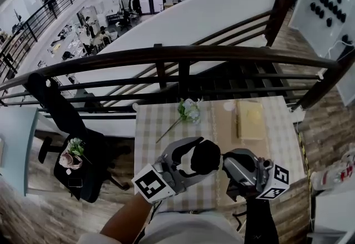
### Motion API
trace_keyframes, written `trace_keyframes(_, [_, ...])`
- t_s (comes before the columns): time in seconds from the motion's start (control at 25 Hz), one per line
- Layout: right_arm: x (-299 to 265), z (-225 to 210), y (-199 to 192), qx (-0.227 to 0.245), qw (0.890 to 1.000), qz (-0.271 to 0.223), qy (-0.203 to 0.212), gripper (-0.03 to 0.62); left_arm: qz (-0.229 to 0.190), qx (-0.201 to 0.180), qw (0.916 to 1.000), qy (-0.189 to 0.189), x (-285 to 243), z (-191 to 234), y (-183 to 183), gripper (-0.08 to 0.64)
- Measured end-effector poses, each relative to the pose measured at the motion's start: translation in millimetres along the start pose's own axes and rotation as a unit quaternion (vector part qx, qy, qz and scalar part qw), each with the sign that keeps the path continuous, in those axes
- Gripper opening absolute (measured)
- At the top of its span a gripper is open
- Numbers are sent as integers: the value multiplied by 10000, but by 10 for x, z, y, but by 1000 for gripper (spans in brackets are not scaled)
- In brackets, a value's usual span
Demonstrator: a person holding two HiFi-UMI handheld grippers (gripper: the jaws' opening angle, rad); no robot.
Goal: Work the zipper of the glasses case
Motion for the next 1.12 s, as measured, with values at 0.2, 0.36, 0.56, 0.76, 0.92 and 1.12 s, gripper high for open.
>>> trace_keyframes(0.2, [-39,36,-123,-242,9997,-72,15,29,-153,-165,9996,-185,-110,-62,76,341])
trace_keyframes(0.36, [12,-13,-106,15,9998,195,-101,29,392,-447,9972,-450,-62,-42,28,276])
trace_keyframes(0.56, [86,-67,-218,385,9953,832,-301,29,1636,-1041,9775,-826,63,-18,-149,268])
trace_keyframes(0.76, [79,-43,-320,515,9907,1229,-292,29,2779,-1445,9422,-1189,161,17,-411,265])
trace_keyframes(0.92, [56,-49,-394,597,9870,1451,-334,29,3308,-1608,9208,-1297,198,54,-535,265])
trace_keyframes(1.12, [24,-51,-467,667,9832,1659,-369,31,3696,-1668,9037,-1377,193,59,-662,264])
Point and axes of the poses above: the fingertips, and each gripper's own axes: x backward along the fingers, z to its left, y out of its top, the point moved 3 cm from there along x, backward along the fingers, and after that the axes turned 15 degrees about -z, right-handed, at the moved point
